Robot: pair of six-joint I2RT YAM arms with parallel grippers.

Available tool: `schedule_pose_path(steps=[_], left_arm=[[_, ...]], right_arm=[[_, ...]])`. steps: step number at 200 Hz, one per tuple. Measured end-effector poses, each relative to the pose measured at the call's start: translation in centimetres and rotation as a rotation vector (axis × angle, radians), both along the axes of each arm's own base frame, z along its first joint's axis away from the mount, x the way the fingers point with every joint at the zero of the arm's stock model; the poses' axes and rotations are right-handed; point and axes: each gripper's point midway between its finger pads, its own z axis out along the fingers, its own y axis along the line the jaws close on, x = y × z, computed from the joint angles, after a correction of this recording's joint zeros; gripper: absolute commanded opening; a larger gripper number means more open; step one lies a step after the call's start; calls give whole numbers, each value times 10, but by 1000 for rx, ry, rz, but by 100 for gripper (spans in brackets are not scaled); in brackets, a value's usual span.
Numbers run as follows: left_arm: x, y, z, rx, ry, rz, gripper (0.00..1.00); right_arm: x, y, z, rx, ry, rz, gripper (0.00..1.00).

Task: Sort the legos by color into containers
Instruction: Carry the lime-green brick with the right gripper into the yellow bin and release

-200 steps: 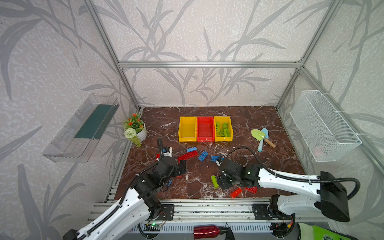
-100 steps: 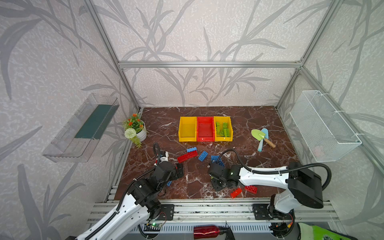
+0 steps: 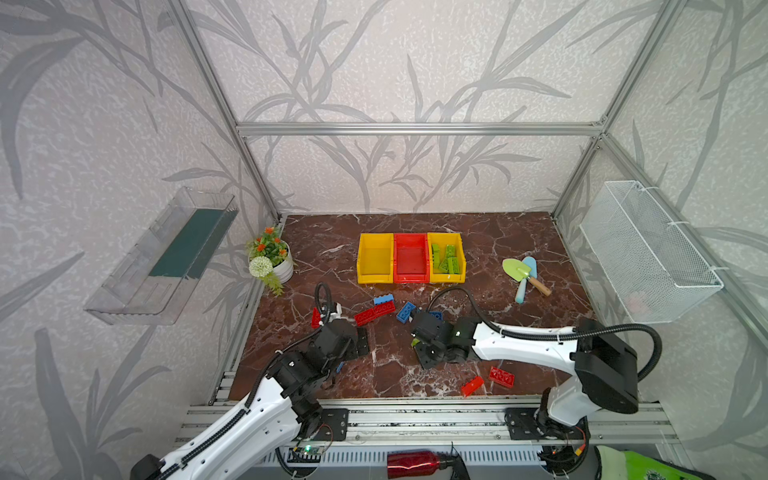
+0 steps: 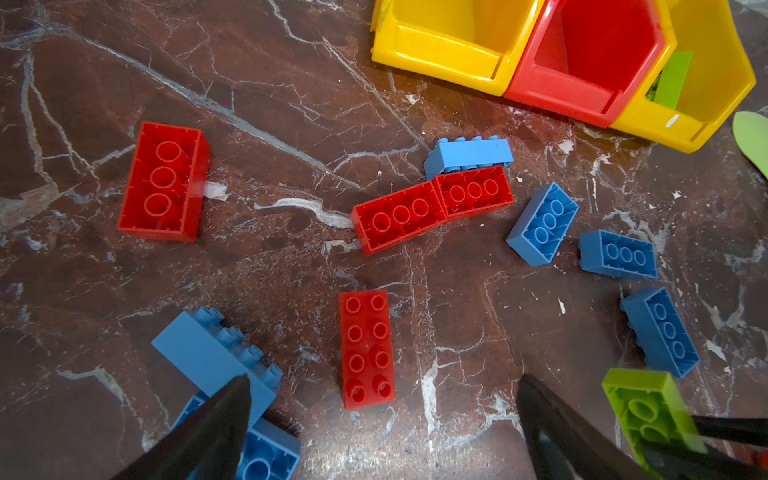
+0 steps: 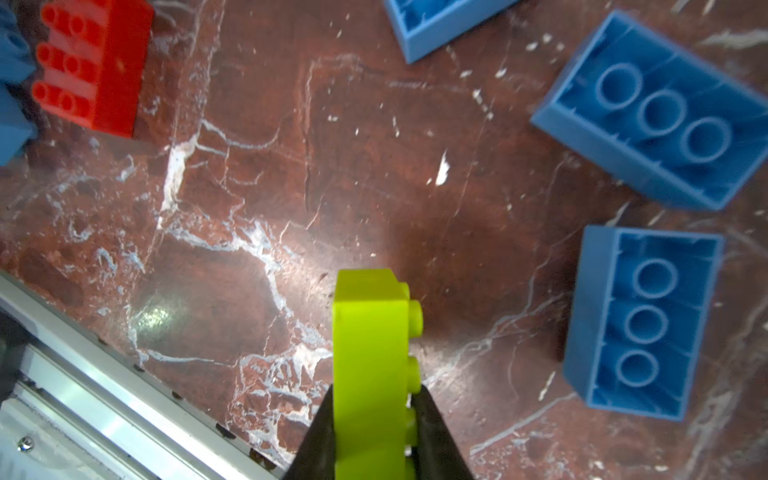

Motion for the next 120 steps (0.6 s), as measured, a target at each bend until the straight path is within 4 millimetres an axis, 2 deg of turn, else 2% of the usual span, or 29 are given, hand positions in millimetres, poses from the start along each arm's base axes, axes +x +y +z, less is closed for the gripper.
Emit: schedule_pose_path(steps=[25, 56, 85, 104, 120], left_arm=[[5, -4, 2, 11, 2, -6, 99], [18, -14, 9, 40, 9, -25, 99], [33, -27, 14, 68, 27, -38, 99], [44, -36, 16, 85, 39, -47, 99], [55, -46, 18, 98, 48, -59, 99]], right_arm=[[35, -18, 20, 29, -42, -64, 20], [106, -55, 64, 93, -158, -184, 21], [172, -80, 101, 136, -256, -268, 21], [207, -87, 107, 140, -283, -294, 21], [232, -88, 98, 128, -275, -298, 21]])
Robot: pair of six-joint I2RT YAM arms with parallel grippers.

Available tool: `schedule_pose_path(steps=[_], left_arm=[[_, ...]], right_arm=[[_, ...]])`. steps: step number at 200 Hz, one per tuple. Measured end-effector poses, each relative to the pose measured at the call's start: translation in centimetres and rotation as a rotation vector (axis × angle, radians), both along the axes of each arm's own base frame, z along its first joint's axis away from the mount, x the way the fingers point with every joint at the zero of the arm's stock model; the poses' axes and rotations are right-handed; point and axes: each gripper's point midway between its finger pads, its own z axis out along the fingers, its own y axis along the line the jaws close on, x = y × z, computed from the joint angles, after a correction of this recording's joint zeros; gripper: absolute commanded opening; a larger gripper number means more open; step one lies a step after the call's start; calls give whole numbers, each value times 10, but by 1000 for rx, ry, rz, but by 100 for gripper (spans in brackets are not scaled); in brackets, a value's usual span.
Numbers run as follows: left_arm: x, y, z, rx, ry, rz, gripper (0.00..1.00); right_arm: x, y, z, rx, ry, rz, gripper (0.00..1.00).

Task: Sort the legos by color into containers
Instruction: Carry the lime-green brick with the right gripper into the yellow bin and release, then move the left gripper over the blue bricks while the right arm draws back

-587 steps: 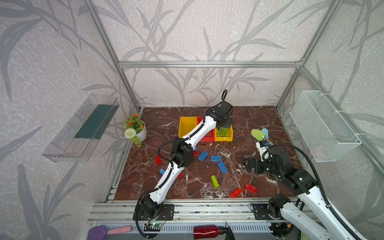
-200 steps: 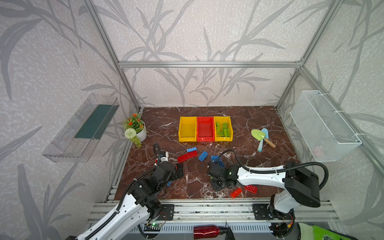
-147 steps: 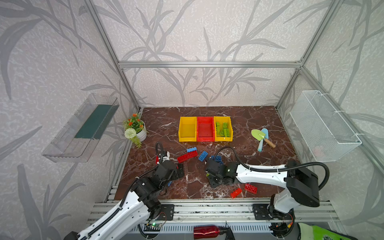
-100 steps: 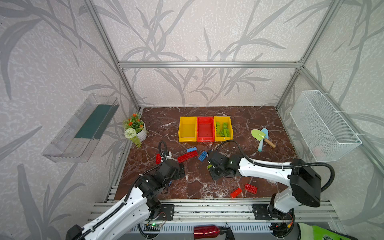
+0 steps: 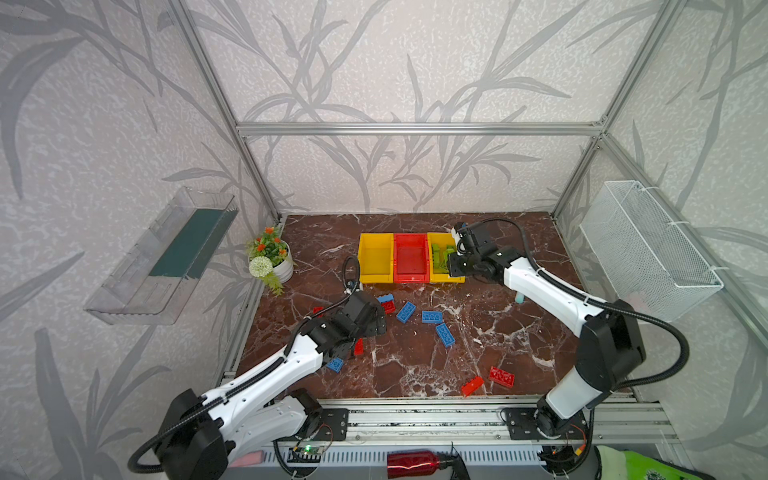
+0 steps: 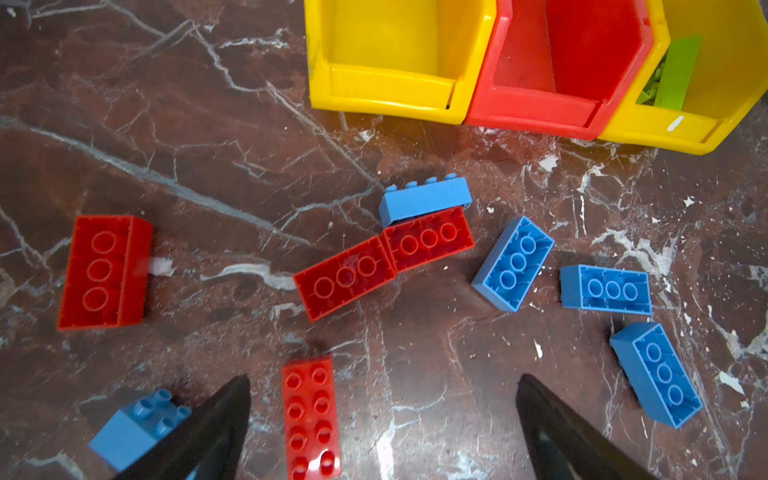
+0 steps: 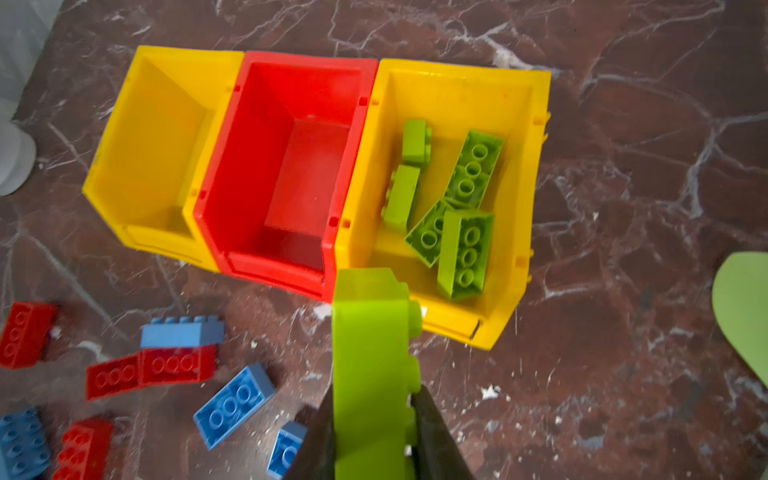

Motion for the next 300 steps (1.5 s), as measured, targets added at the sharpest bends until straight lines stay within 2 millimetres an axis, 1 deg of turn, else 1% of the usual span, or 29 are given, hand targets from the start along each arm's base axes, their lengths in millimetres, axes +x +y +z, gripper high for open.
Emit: schedule_pose_path(steps=[34, 54, 70, 84, 97, 106, 118, 138, 155, 170, 184, 198, 222, 235, 249, 274, 287, 300], left_arm=[[21, -24, 2, 17, 40, -44, 99], [30, -35, 0, 20, 54, -68, 99], [34, -41, -3, 24, 70, -84, 99], [37, -45, -6, 33, 82, -97, 99], [41, -48, -8, 39, 88, -106, 99], [43, -50, -8, 43, 90, -113, 99], [45, -53, -10, 51, 96, -125, 99], [50, -58, -11, 60, 101, -145, 98], [52, -62, -13, 66, 108, -163, 95], [53, -65, -17, 73, 118, -179, 91], [53, -67, -23, 77, 131, -190, 88], [53, -71, -29, 77, 142, -202, 86], [49, -85, -40, 75, 157, -244, 85], [45, -94, -47, 79, 165, -271, 84], [41, -101, -55, 90, 179, -293, 84], [37, -107, -72, 114, 205, -309, 84], [39, -107, -78, 121, 210, -307, 83], [40, -107, -82, 125, 213, -307, 82]], right_arm=[[43, 3, -35, -36, 55, 12, 23], [65, 7, -47, -47, 70, 22, 24], [80, 9, -50, -48, 70, 26, 28], [90, 12, -49, -47, 65, 33, 41], [95, 12, -49, -48, 67, 39, 58], [96, 13, -47, -47, 68, 43, 67], [95, 13, -47, -51, 71, 53, 71], [91, 14, -45, -47, 78, 65, 76], [82, 12, -40, -38, 86, 72, 79], [68, 8, -34, -29, 95, 77, 81], [48, 3, -22, -9, 94, 81, 82], [25, -4, -7, 22, 86, 85, 82], [-14, -16, 20, 71, 51, 84, 83], [-34, -23, 27, 87, 36, 86, 83], [-54, -31, 28, 96, 32, 82, 84], [-86, -46, 19, 98, 40, 69, 85], [-96, -52, 18, 97, 39, 63, 85], [-103, -56, 22, 98, 26, 58, 85]])
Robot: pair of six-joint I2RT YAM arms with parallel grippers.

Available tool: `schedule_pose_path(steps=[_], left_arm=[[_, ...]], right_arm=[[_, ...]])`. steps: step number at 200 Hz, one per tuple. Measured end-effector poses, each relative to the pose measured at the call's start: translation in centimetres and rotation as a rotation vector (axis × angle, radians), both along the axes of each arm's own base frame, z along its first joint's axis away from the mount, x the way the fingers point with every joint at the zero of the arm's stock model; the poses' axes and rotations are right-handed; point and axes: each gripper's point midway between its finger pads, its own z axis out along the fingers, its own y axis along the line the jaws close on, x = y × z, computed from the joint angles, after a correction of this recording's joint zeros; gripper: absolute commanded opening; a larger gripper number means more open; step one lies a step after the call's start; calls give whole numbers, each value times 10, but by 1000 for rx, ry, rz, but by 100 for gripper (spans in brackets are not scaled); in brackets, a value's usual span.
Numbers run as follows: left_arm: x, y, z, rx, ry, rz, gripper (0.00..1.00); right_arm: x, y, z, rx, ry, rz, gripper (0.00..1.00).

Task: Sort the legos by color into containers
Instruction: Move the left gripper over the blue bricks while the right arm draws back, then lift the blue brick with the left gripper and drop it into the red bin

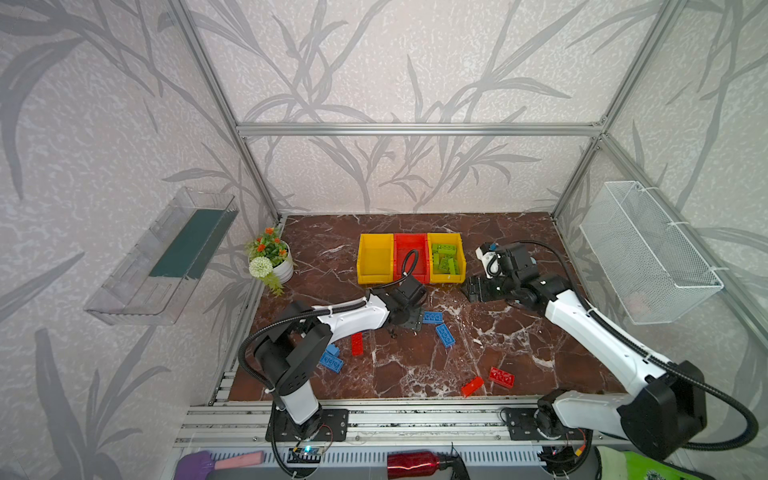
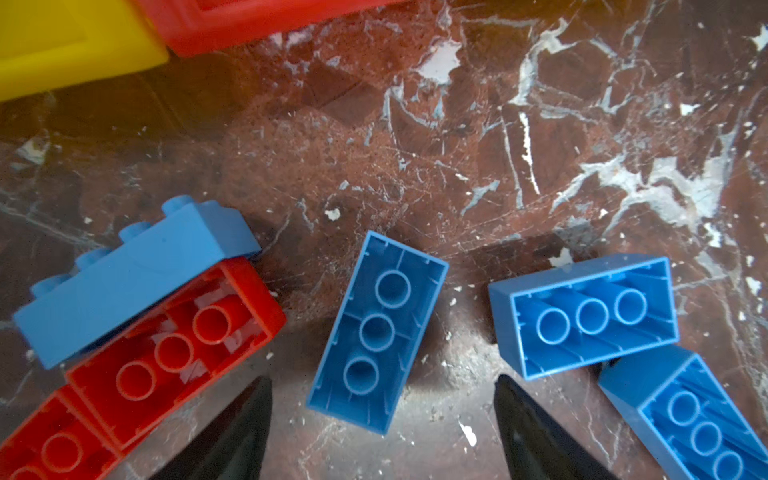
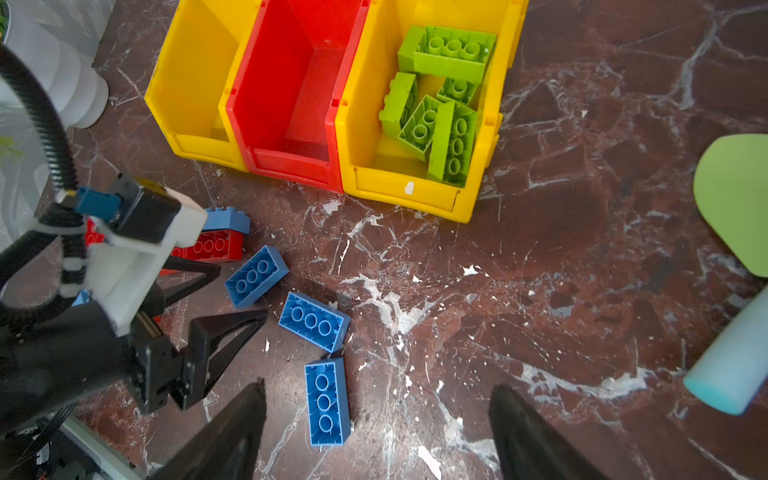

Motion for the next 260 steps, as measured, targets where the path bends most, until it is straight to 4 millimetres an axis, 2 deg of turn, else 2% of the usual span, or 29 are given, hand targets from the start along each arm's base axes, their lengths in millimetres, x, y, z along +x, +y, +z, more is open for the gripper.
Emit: schedule_pose_path(steps=[34, 62, 84, 116, 164, 193, 225, 245, 260], left_arm=[[3, -1, -11, 15, 13, -6, 76], [7, -5, -19, 17, 27, -12, 69], [13, -8, -17, 10, 23, -14, 60], [20, -15, -16, -2, 21, -24, 39], [23, -17, -17, 1, 34, -26, 19], [20, -13, -14, 28, 51, -22, 16], [27, -12, 0, 62, 41, -12, 16], [42, -20, 26, 56, -7, -9, 18], [58, -30, 54, 36, -61, -10, 18]], right_arm=[[-5, -4, 19, 19, -57, -6, 85], [-7, -6, 26, 26, -79, -8, 85], [-9, -6, 26, 25, -79, -9, 86], [-14, -8, 19, 23, -59, -12, 89], [-34, -16, 16, 30, -48, -20, 90], [-44, -20, 21, 51, -63, -22, 90], [-56, -22, 22, 75, -69, -19, 90], [-63, -24, 22, 87, -68, -17, 90], [-68, -25, 21, 94, -67, -16, 90]])
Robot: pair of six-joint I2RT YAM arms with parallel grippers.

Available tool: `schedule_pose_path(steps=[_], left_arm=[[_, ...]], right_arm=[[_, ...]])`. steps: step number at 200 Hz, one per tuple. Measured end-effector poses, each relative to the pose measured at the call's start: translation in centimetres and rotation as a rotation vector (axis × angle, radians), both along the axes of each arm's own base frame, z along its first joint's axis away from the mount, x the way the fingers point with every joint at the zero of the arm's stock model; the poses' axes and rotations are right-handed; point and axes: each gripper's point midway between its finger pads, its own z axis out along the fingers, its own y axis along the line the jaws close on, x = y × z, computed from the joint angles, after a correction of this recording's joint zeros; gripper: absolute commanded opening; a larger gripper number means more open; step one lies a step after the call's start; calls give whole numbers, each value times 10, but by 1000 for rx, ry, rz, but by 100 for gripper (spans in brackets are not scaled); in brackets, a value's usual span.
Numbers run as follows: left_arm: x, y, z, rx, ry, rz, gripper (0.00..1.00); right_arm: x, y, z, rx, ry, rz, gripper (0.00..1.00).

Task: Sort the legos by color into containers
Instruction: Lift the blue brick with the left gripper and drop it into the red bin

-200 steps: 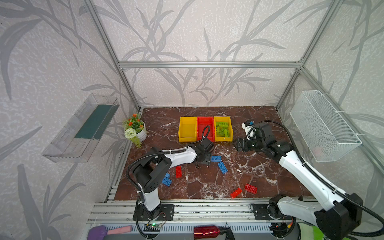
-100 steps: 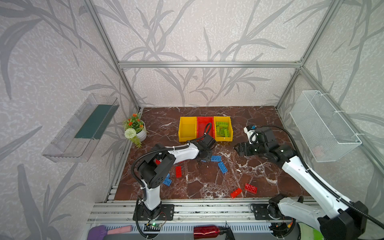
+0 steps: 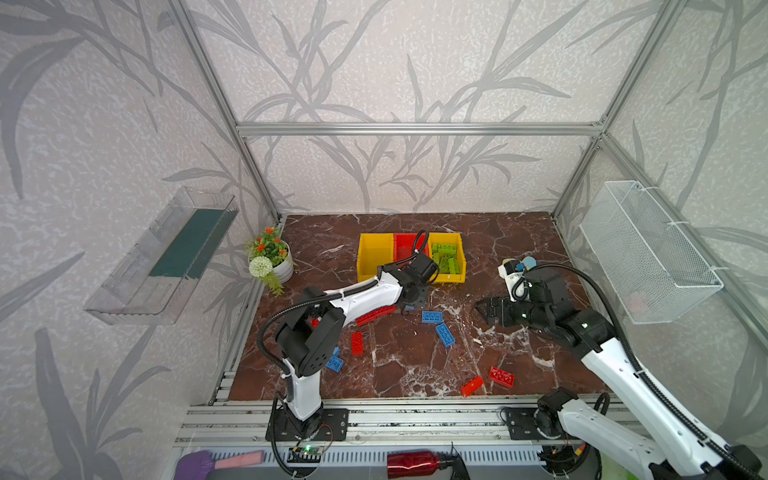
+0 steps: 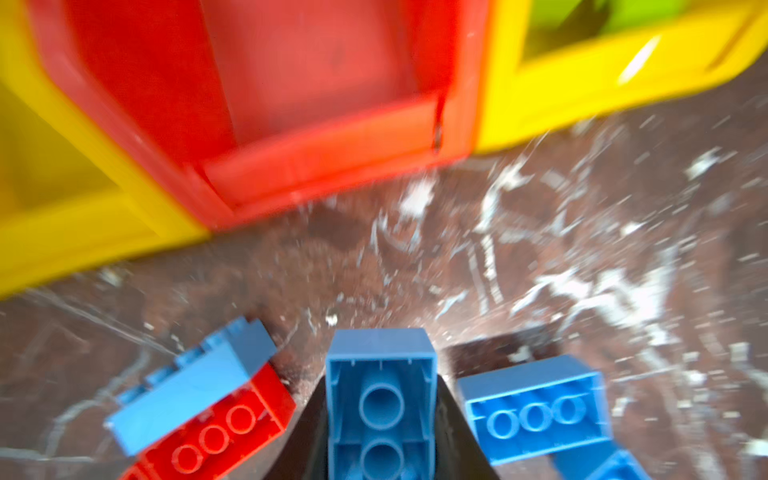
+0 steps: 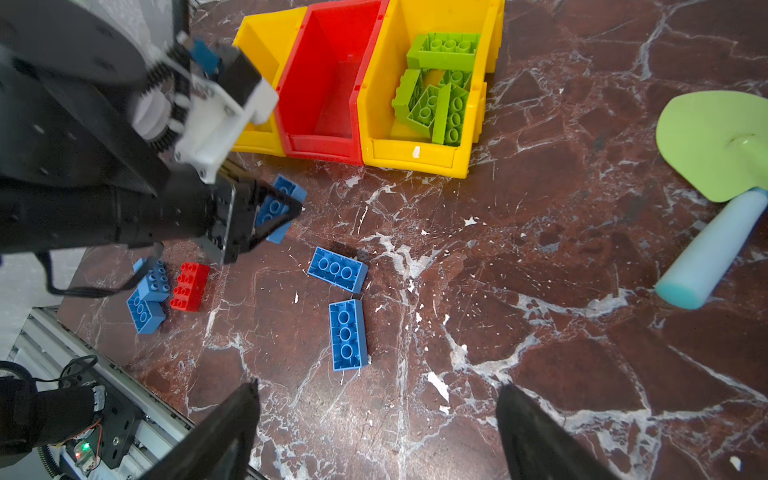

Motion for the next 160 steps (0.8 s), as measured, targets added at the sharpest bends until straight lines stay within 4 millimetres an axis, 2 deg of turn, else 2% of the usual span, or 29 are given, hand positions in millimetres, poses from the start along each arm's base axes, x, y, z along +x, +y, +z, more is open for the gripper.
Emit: schedule_pose_path(steps=[27, 47, 60, 81, 112, 118, 126, 136, 150, 160], left_arm=[[38, -19, 47, -48, -109, 11, 19], [65, -24, 58, -54, -144, 33, 19], [83, -24, 54, -42, -150, 52, 20], [111, -20, 37, 1, -136, 82, 20], [136, -10, 12, 58, -104, 111, 23], [139, -8, 9, 64, -98, 116, 30], [142, -5, 7, 69, -91, 121, 44], [146, -3, 7, 74, -88, 122, 67], [153, -3, 13, 67, -95, 126, 90], [156, -5, 18, 51, -101, 126, 95]], right_arm=[[-8, -1, -4, 12, 7, 4, 90], [-13, -2, -7, 19, 20, 7, 90], [-14, -1, -6, 22, 21, 11, 90], [-16, -2, -7, 19, 25, 14, 90], [-19, -3, -6, 12, 21, 20, 90], [-19, -3, -6, 12, 20, 21, 90], [-19, -3, -6, 10, 19, 22, 90], [-18, -3, -5, 7, 17, 21, 90], [-16, -3, -4, 0, 17, 22, 91], [-14, -3, -3, -6, 18, 24, 91]])
